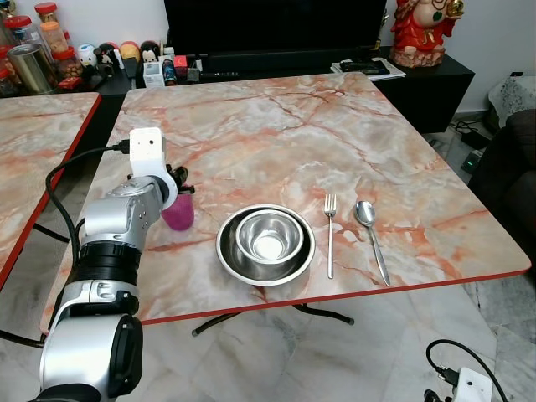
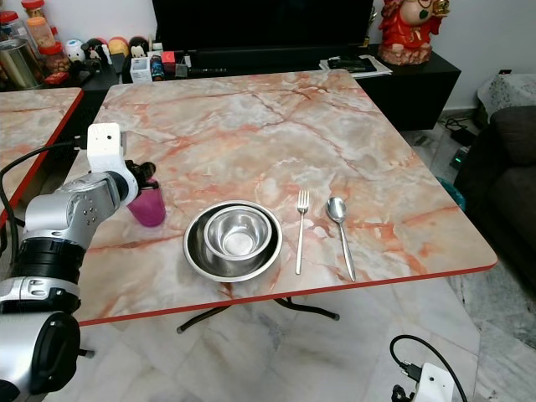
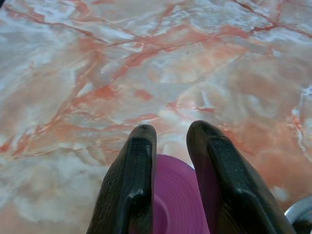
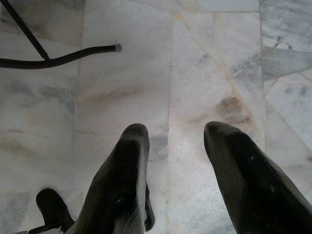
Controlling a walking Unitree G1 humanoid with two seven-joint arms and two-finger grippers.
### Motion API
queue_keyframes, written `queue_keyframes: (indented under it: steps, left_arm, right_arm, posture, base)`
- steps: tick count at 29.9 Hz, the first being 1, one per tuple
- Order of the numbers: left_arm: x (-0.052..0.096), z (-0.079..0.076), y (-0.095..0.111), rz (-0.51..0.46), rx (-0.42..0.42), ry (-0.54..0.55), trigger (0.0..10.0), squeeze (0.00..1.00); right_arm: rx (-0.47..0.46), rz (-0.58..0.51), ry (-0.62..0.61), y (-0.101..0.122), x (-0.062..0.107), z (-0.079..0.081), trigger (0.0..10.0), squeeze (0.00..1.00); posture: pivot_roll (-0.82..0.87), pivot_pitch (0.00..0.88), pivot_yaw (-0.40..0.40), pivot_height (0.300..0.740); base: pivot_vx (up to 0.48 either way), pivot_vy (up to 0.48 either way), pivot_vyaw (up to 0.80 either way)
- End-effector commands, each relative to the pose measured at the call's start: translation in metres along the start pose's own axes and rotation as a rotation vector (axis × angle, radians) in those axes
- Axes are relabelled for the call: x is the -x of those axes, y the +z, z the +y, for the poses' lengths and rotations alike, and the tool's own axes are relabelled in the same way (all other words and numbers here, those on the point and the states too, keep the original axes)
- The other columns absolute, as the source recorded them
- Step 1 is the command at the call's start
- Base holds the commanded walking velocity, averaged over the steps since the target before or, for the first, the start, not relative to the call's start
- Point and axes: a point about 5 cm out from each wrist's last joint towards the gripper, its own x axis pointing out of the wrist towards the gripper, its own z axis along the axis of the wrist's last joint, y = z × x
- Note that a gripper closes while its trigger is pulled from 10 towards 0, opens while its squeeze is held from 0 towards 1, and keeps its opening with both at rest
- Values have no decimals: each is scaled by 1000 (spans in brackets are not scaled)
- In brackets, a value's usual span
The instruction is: Setting the table
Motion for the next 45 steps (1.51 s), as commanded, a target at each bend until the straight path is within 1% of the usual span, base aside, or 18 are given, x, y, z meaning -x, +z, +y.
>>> queue_keyframes:
  steps: [1, 9, 16, 17, 18, 20, 22, 23, 24, 27, 30, 34, 36, 37, 40, 43, 44, 45]
  left_arm:
    - [1, -3, 1, -15, 1, -16, 10000, 0]
    - [2, -1, -2, -10, -3, -19, 10000, 0]
    - [12, 12, 21, -298, -17, 58, 10000, 0]
    - [17, 22, 24, -362, -29, 121, 10000, 0]
    - [17, 22, 24, -362, -29, 121, 10000, 0]
    - [29, 46, 16, -392, -166, 277, 10000, 0]
    - [35, 57, 11, -395, -216, 333, 10000, 0]
    - [40, 67, 6, -384, -221, 379, 10000, 0]
    - [40, 67, 6, -384, -221, 379, 10000, 0]
    - [51, 86, -3, -382, -238, 465, 10000, 0]
    - [53, 90, -5, -400, -255, 484, 10000, 0]
    - [81, 131, -42, -310, -452, 700, 10000, 0]
    - [87, 140, -55, -262, -463, 751, 10000, 0]
    - [93, 150, -74, -195, -470, 803, 10000, 0]
    - [97, 157, -88, -139, -478, 833, 10000, 0]
    - [105, 167, -116, -37, -469, 876, 10000, 0]
    - [111, 174, -134, 34, -448, 905, 10000, 0]
    - [111, 174, -134, 34, -448, 905, 10000, 0]
  right_arm:
    - [7, 9, -5, -1, 0, -1, 10000, 0]
    - [10, 10, -4, -1, 0, -1, 10000, 0]
    - [-15, -14, -11, 1, 0, -1, 10000, 0]
    - [-31, -26, -15, 1, 0, -1, 10000, 0]
    - [-31, -26, -15, 1, 0, -1, 10000, 0]
    - [-40, -43, -21, 2, 0, -1, 10000, 0]
    - [-38, -44, -24, 2, 0, -1, 10000, 0]
    - [-37, -45, -26, 2, 0, -1, 10000, 0]
    - [-37, -45, -26, 2, 0, -1, 10000, 0]
    - [-37, -48, -29, 2, 0, -1, 10000, 0]
    - [-37, -50, -30, 2, 0, -1, 10000, 0]
    - [-39, -51, -33, 2, 1, 0, 10000, 0]
    - [-39, -51, -32, 1, 0, 0, 10000, 0]
    - [-39, -51, -32, 1, 0, 1, 10000, 0]
    - [-40, -51, -33, 1, 0, 1, 10000, 0]
    - [-41, -52, -33, 1, 0, 2, 10000, 0]
    - [-42, -53, -34, 1, 0, 2, 10000, 0]
    - [-42, -53, -34, 1, 0, 2, 10000, 0]
  posture:
    - [55, 37, 4, 736]
    - [58, 38, 1, 736]
    - [53, 33, 2, 736]
    - [53, 32, 2, 736]
    - [53, 32, 2, 736]
    - [54, 30, 1, 736]
    - [54, 30, 1, 736]
    - [54, 30, 1, 736]
    - [54, 30, 1, 736]
    - [66, 30, 2, 736]
    - [66, 30, 2, 736]
    - [74, 28, 9, 736]
    - [74, 28, 10, 736]
    - [73, 23, 13, 736]
    - [73, 23, 13, 736]
    - [73, 18, 15, 736]
    - [73, 18, 15, 736]
    - [73, 18, 15, 736]
  base:
    - [0, 0, 0]
    - [0, 0, 0]
    - [0, 0, 0]
    - [0, 0, 0]
    - [0, 0, 0]
    - [0, 0, 0]
    - [0, 0, 0]
    - [0, 0, 0]
    - [0, 0, 0]
    - [0, 0, 0]
    - [0, 0, 0]
    - [0, 0, 0]
    - [0, 0, 0]
    - [0, 0, 0]
    - [0, 0, 0]
    - [0, 0, 0]
    - [0, 0, 0]
    - [0, 0, 0]
